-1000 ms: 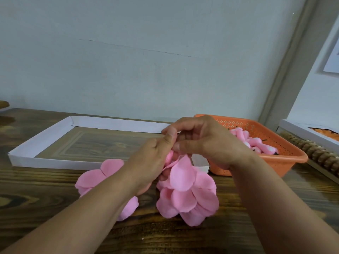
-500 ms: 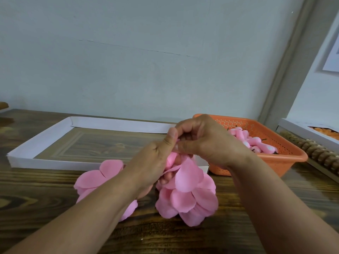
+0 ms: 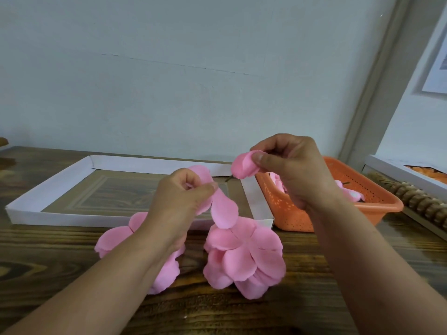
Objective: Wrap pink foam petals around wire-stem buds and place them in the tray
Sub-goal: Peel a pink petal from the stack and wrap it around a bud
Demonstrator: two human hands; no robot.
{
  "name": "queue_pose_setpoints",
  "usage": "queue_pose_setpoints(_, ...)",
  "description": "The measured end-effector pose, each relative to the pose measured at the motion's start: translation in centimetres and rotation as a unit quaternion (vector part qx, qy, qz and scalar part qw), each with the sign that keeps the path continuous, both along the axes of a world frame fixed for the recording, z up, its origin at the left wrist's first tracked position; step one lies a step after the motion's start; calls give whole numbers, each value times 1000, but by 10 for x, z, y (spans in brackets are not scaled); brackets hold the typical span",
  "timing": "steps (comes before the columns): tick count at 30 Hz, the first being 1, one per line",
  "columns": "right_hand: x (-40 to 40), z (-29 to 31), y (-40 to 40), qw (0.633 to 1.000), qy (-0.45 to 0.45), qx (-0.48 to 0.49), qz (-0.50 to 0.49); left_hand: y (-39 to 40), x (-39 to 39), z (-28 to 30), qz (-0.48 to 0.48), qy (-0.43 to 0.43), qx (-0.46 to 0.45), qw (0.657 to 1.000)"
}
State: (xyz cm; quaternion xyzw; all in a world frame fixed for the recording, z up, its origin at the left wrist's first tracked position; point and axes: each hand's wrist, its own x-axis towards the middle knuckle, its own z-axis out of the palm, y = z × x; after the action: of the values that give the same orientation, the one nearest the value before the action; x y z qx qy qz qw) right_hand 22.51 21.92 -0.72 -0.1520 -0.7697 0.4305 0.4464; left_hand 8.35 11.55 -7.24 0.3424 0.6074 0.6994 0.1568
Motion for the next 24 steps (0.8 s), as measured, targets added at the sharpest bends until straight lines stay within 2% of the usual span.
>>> queue_pose_setpoints(6, -8, -6, -7, 1000, 0, -9, 28, -2, 4, 8, -67, -176, -9, 982)
queue_pose_setpoints(8, -9, -6, -9, 1000, -3, 4, 20, -3, 7, 11, -99, -249, -1, 963)
queue_pose_setpoints(11, -10, -6, -13, 999, -19, 36, -3, -5, 10, 13, -178, -326, 21, 928)
queue_pose_setpoints(13, -12, -5, -16, 999, -23, 46, -6, -6, 10, 15, -197, -365, 32, 909)
queue_pose_setpoints(15, -13, -6, -19, 998, -22, 54, -10, -7, 9, 15, -182, -360, 26, 915)
queue_pose_setpoints(17, -13, -7, -21, 998, -19, 58, -12, -6, 10, 14, -145, -301, 12, 943)
queue_pose_setpoints(19, -13, -8, -22, 998, -20, 64, -20, -4, 8, 12, -49, -152, -25, 987)
queue_pose_setpoints(20, -13, -8, -22, 997, -20, 66, -23, -3, 7, 11, -5, -81, -38, 996)
queue_pose_setpoints(21, -13, -8, -22, 997, -18, 68, -23, -3, 5, 11, 21, -48, -46, 998)
queue_pose_setpoints(22, -13, -8, -22, 997, -16, 69, -23, -3, 5, 12, 29, -50, -49, 997)
queue_pose_setpoints(24, -14, -9, -22, 997, -13, 70, -26, -3, 5, 13, 5, -127, -44, 991)
